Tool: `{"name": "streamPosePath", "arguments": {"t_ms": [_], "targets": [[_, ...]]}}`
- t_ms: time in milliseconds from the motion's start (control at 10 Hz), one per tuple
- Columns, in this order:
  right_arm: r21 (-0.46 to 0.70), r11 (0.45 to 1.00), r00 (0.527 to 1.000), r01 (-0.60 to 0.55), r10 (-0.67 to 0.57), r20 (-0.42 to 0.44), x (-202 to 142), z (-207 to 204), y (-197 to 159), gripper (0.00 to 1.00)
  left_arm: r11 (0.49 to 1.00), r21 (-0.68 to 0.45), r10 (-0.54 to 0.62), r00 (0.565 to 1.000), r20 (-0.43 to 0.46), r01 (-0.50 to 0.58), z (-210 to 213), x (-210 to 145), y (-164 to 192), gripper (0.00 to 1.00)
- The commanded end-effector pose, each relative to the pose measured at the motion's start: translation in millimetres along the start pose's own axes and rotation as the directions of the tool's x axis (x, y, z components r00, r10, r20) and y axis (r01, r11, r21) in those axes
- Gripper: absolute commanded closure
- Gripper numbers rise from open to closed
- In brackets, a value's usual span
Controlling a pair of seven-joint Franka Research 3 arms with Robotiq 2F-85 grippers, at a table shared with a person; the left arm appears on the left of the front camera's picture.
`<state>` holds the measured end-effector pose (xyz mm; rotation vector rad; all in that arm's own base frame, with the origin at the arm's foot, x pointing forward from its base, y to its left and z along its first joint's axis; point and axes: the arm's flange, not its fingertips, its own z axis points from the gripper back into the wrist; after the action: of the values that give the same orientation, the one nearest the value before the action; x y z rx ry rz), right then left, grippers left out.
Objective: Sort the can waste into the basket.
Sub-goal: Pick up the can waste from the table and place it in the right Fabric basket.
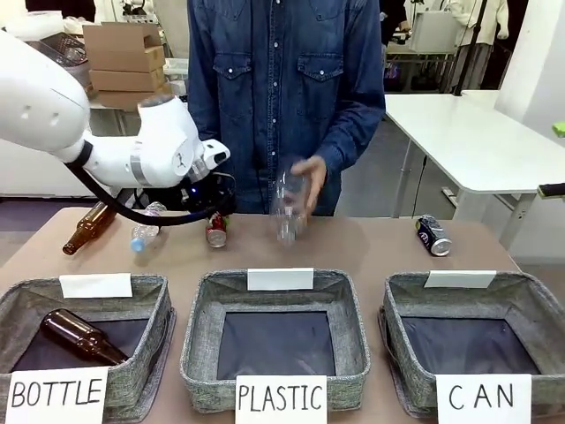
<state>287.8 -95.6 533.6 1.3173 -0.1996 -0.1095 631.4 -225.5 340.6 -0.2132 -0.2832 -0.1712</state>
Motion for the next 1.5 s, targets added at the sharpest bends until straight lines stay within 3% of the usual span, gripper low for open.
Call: {"name": "streamPosePath", "arguments": {"t_ms": [0,100,300,500,600,700,800,900,1000,1100,1200,1300,1400], "targets": [[0.019,1.0,1.0,-0.024,0.024,0.001,1.9,0.1,1.5,0.0,0.982,-0.12,-0.156,0.984,-0.084,0.145,76.3,-24.1,36.4,1.0],[0.019,1.0,1.0,-0.024,0.024,0.001,1.9,0.1,1.5,0.0,0.957,-0.144,-0.267,0.96,-0.085,0.254,122.3,-37.9,61.8,1.0],[0.019,1.0,1.0,-0.024,0.024,0.001,1.9,0.1,1.5,0.0,0.954,-0.071,-0.28,0.951,0.13,0.291,231.5,-87.9,132.9,1.0],[0.019,1.0,1.0,-0.024,0.024,0.001,1.9,0.1,1.5,0.0,0.88,-0.201,-0.349,0.873,0.34,0.43,303.7,-148.6,165.5,1.0],[0.019,1.0,1.0,-0.024,0.024,0.001,1.9,0.1,1.5,0.0,0.799,-0.273,-0.413,0.818,0.4,0.536,325.6,-177.1,167.8,1.0],[0.019,1.0,1.0,-0.024,0.024,0.001,1.9,0.1,1.5,0.0,0.648,-0.362,-0.541,0.74,0.401,0.67,339.4,-206.1,160.9,1.0],[0.019,1.0,1.0,-0.024,0.024,0.001,1.9,0.1,1.5,0.0,0.503,-0.438,-0.682,0.653,0.328,0.745,343.0,-227.8,149.5,1.0],[0.019,1.0,1.0,-0.024,0.024,0.001,1.9,0.1,1.5,0.0,0.396,-0.494,-0.799,0.556,0.23,0.774,341.0,-245.2,136.9,1.0],[0.019,1.0,1.0,-0.024,0.024,0.001,1.9,0.1,1.5,0.0,0.365,-0.595,-0.814,0.556,0.169,0.716,338.2,-250.9,126.9,1.0],[0.019,1.0,1.0,-0.024,0.024,0.001,1.9,0.1,1.5,0.0,0.574,-0.426,-0.6,0.713,0.362,0.7,346.2,-243.6,139.9,1.0],[0.019,1.0,1.0,-0.024,0.024,0.001,1.9,0.1,1.5,0.0,0.483,-0.527,-0.675,0.681,0.284,0.699,338.3,-262.5,124.5,0.61],[0.019,1.0,1.0,-0.024,0.024,0.001,1.9,0.1,1.5,0.0,0.374,-0.587,-0.74,0.612,0.278,0.718,316.4,-248.5,103.1,0.61],[0.019,1.0,1.0,-0.024,0.024,0.001,1.9,0.1,1.5,0.0,0.259,-0.586,-0.836,0.483,0.262,0.768,295.1,-243.4,51.6,0.61]]}}
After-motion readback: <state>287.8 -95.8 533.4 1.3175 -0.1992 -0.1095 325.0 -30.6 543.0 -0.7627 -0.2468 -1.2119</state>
